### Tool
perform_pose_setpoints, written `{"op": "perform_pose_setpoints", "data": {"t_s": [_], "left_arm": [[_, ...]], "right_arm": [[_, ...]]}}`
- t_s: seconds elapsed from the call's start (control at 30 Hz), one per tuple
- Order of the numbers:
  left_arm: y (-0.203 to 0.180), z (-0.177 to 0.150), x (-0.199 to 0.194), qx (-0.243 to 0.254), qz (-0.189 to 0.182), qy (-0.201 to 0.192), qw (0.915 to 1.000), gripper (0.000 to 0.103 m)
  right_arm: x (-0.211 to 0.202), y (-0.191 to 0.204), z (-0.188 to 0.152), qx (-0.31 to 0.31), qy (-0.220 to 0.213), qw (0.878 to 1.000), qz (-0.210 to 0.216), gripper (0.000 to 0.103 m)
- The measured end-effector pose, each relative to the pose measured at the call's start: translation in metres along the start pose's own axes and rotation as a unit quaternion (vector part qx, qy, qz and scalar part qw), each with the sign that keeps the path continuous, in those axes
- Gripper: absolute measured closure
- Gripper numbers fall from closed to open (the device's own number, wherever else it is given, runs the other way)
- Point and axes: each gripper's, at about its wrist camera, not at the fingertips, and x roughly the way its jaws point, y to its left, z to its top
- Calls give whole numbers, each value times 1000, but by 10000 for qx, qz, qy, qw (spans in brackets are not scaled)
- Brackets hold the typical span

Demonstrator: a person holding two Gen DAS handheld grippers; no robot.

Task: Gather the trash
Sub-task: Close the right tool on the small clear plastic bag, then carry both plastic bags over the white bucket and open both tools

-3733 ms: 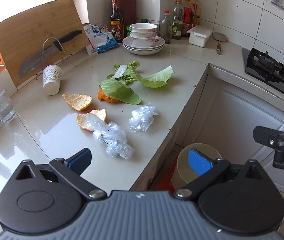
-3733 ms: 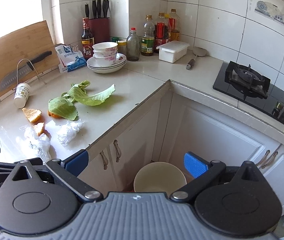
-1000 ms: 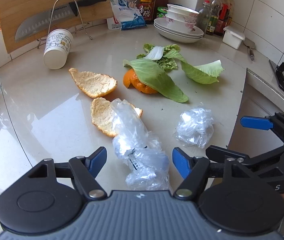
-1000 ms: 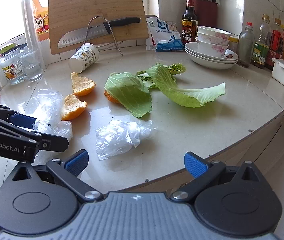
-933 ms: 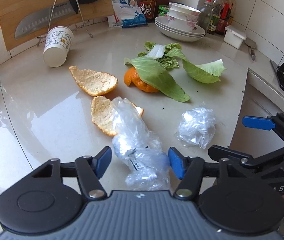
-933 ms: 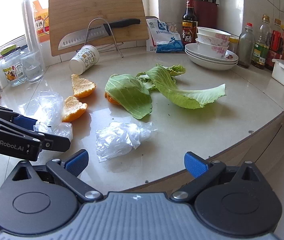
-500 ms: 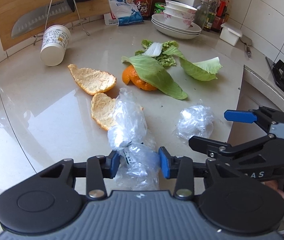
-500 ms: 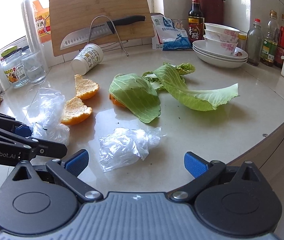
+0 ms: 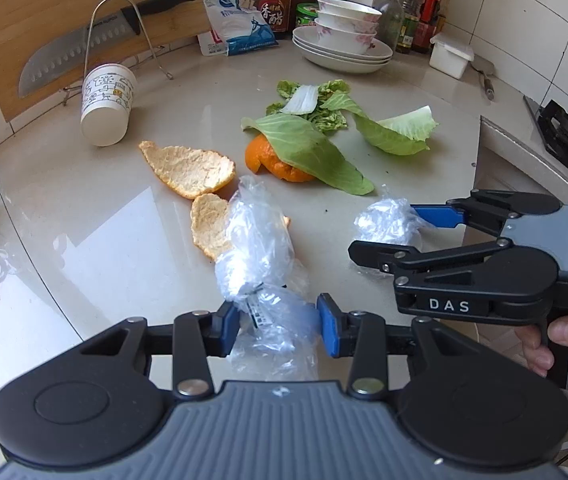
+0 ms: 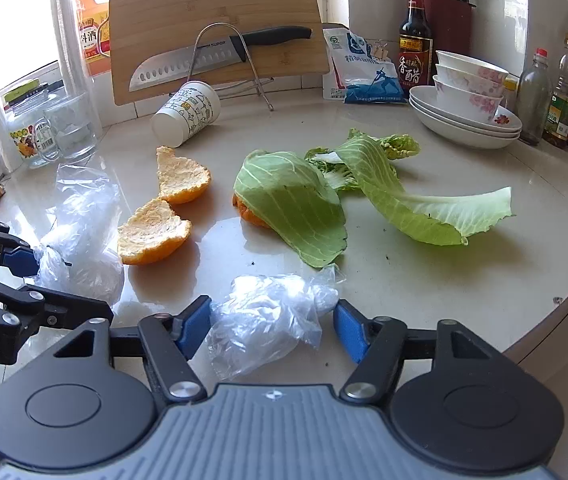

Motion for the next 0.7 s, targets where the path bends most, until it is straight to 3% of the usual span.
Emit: {"op": "perform_pose_setpoints", "data": {"t_s": [0.03,0.07,0.1,0.7], "left_arm": [[0,0,0,19,-19,15,10000,64],[0,1,0,41,-28,33,10000,64],[-1,1,-1,77,-38,41,10000,64],[-12,26,-8,1138,-337,233,9927,64]], "right_arm": [[-1,-1,0,14,-7,10000,-5,39],[-1,-1,0,28,-2,10000,7,48],[-1,-2,1,33,11,10000,10,49],[-43,-2,2,302,-114,9993,-183,50]]}}
